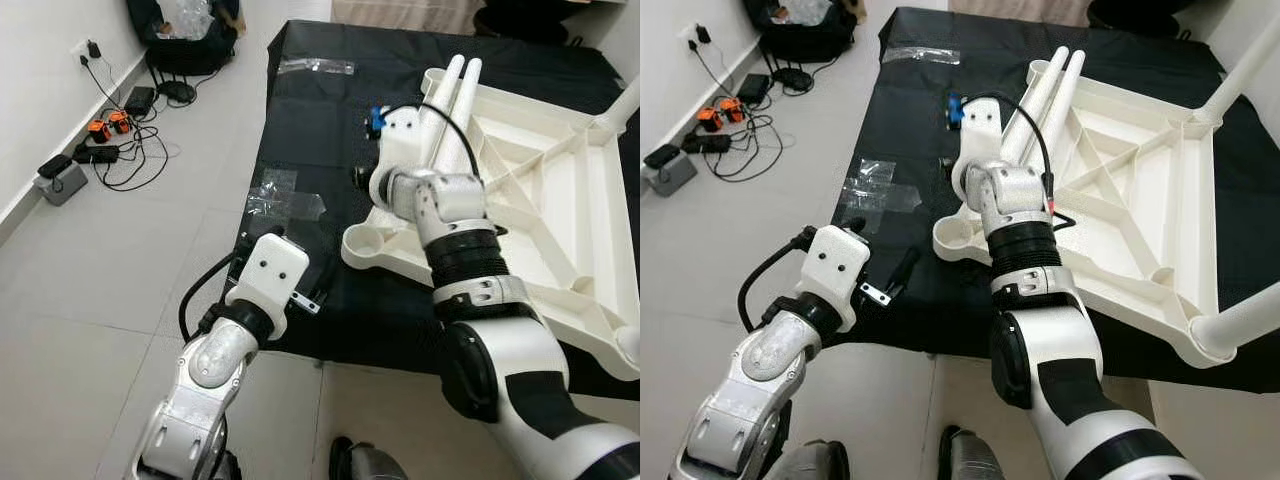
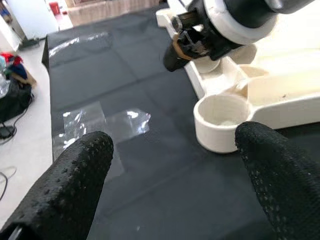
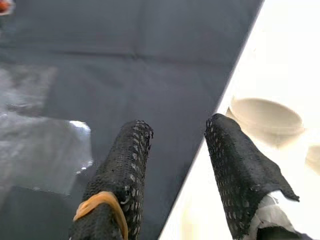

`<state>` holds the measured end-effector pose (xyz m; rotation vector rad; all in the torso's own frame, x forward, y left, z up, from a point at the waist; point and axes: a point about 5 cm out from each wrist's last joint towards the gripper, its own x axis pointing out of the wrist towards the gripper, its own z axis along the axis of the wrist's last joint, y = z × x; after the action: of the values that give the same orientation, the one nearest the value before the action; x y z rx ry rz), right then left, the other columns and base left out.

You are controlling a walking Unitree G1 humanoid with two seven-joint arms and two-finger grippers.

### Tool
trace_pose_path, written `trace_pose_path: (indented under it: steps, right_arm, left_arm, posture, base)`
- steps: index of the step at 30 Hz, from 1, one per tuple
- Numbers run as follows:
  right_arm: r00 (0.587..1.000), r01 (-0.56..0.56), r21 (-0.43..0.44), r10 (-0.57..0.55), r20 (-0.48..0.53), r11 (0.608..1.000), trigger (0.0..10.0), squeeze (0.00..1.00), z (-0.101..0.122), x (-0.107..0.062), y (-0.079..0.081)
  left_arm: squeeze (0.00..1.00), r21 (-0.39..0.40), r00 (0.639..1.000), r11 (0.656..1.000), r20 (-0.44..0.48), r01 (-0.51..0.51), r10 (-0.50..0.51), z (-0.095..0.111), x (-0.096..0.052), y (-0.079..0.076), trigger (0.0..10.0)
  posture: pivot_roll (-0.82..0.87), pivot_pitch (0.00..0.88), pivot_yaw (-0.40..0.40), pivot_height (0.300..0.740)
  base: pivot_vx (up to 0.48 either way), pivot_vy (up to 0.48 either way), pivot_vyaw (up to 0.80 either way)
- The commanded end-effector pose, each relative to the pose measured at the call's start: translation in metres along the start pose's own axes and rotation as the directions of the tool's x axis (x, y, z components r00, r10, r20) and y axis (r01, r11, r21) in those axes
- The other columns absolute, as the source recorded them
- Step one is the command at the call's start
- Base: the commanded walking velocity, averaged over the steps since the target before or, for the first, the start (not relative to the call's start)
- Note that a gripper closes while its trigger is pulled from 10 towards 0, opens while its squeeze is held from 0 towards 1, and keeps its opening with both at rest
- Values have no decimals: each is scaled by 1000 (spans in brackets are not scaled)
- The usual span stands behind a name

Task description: Building children table

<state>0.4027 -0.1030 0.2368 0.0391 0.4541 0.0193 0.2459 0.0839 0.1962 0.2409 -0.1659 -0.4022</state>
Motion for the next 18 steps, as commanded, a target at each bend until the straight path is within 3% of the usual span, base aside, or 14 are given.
trace_pose_path:
  steps: [1, 4, 11, 18]
  right_arm:
    - [1000, 12, 34, -12, -2, 999, 10000, 0, 3, 0, 4]
    - [996, 76, 138, -69, -51, 987, 10000, 0, -4, 3, 11]
    - [993, 96, 144, -86, -78, 985, 10000, 0, -12, 9, 26]
    - [980, 183, 114, -172, -104, 976, 10000, 0, -28, 15, 23]
  left_arm:
    - [0, 1, 1000, 1000, -10, 17, -17, 0, -1, -1, 10000]
    - [0, 10, 1000, 1000, -21, 20, -20, -2, -4, -3, 10000]
    - [0, 2, 1000, 1000, -16, 13, -13, 0, -5, -5, 10000]
    - [0, -2, 1000, 1000, -11, 4, -4, 3, -6, -4, 10000]
  posture:
    - [15, 175, -87, 740]
    - [16, 180, -91, 740]
    - [23, 191, -96, 740]
    - [21, 205, -101, 740]
  base:
    - [0, 0, 0]
    - [0, 0, 0]
    - [0, 0, 0]
    - [0, 0, 0]
